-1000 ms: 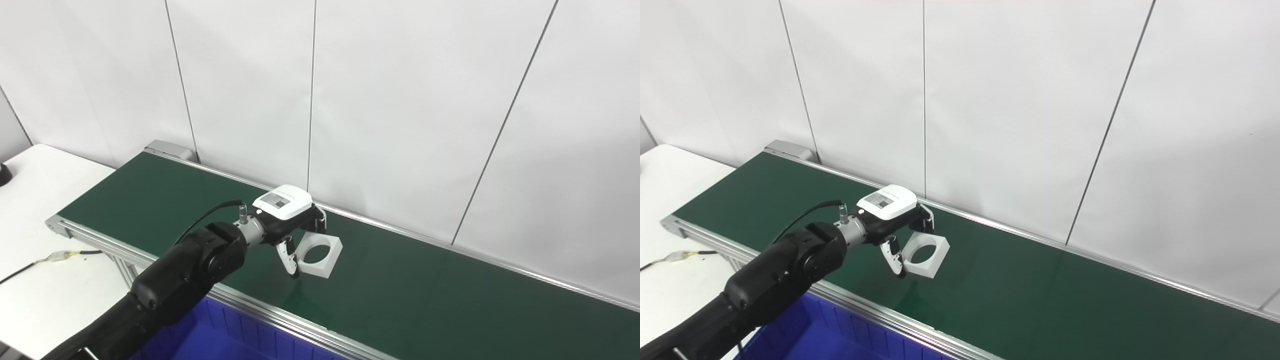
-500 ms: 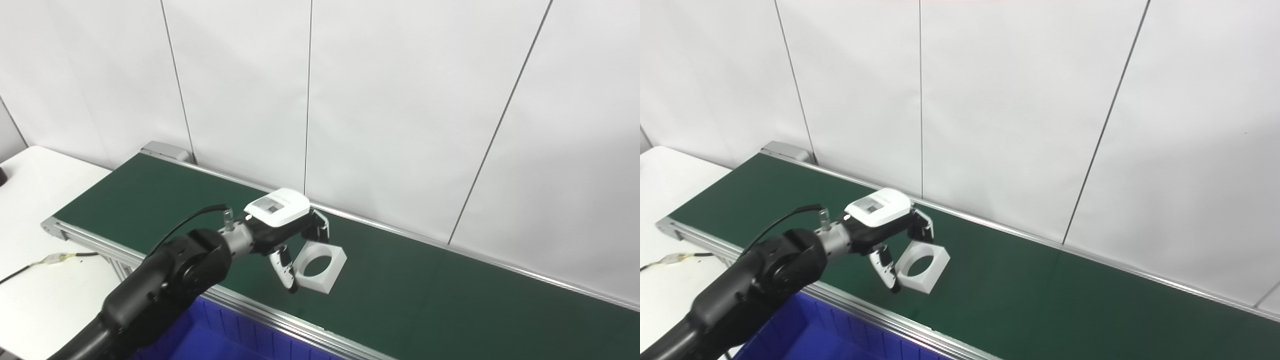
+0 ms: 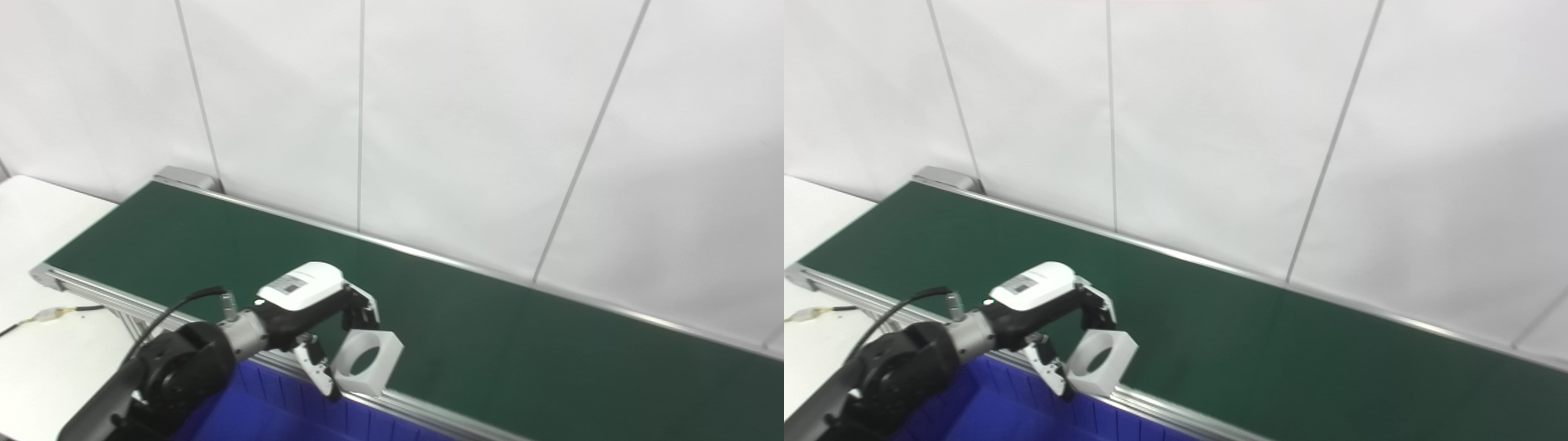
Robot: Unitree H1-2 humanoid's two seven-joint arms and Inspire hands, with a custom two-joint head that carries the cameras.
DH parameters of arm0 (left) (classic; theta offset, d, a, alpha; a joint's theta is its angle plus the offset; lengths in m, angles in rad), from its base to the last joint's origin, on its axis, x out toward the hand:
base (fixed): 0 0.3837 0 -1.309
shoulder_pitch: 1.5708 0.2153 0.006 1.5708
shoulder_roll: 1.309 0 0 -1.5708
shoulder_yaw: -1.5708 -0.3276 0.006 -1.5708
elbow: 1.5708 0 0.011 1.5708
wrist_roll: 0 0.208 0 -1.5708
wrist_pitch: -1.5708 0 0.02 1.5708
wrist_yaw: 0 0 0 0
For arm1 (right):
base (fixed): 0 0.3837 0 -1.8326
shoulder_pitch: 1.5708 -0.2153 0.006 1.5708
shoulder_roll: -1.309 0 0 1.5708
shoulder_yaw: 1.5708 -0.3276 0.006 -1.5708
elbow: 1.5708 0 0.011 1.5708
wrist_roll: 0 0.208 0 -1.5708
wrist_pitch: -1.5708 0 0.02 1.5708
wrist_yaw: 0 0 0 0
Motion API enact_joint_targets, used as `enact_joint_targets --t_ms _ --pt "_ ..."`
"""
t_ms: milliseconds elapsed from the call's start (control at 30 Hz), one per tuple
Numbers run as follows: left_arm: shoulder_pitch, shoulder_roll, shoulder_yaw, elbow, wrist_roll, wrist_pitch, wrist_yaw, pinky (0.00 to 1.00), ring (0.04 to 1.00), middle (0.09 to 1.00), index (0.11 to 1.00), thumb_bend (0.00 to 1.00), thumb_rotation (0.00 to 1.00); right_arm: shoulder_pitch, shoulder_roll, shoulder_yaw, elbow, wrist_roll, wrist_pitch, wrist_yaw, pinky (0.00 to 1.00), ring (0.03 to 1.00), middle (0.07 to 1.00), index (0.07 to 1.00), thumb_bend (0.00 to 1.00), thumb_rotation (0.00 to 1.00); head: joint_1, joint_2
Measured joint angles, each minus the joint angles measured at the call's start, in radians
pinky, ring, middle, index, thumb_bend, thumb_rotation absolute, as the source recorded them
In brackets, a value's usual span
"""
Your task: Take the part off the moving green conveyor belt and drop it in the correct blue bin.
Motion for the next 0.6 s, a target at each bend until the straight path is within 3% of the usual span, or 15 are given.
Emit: enact_joint_targets --t_ms 67,133,200,300,367,600 --pt "0.019 0.000 0.005 -0.001 -0.007 -0.002 0.000 0.75 0.522 0.457 0.519 0.52 0.00 0.002 0.006 -0.005 -0.003 -0.003 0.000 0.005 0.57 0.677 0.752 0.807 0.47 0.60 -0.046 0.038" --pt "0.043 0.000 0.011 -0.004 -0.022 -0.012 0.004 0.73 0.523 0.456 0.519 0.52 0.00 0.007 0.013 -0.012 -0.018 -0.005 0.000 0.016 0.57 0.675 0.750 0.806 0.47 0.59 -0.046 0.038" --pt "0.067 0.000 0.012 -0.007 -0.030 -0.037 0.016 0.73 0.528 0.455 0.520 0.52 0.00 0.011 0.024 -0.019 -0.036 -0.007 0.000 0.023 0.58 0.675 0.750 0.807 0.48 0.59 -0.106 0.083" --pt "0.094 0.000 0.012 -0.011 -0.045 -0.058 0.020 0.74 0.524 0.456 0.521 0.52 0.00 0.009 0.041 -0.032 -0.042 -0.012 0.000 0.030 0.58 0.676 0.752 0.811 0.51 0.62 -0.135 0.103" --pt "0.108 0.000 0.012 -0.010 -0.049 -0.073 0.022 0.73 0.523 0.451 0.523 0.52 0.00 0.010 0.052 -0.037 -0.043 -0.016 0.000 0.038 0.58 0.680 0.751 0.814 0.54 0.65 -0.225 0.141" --pt "0.121 -0.003 0.003 0.034 -0.058 -0.151 0.040 0.70 0.505 0.455 0.517 0.52 0.00 0.010 0.086 -0.053 -0.043 -0.047 0.000 0.048 0.58 0.674 0.756 0.830 0.56 0.71 -0.328 0.184"
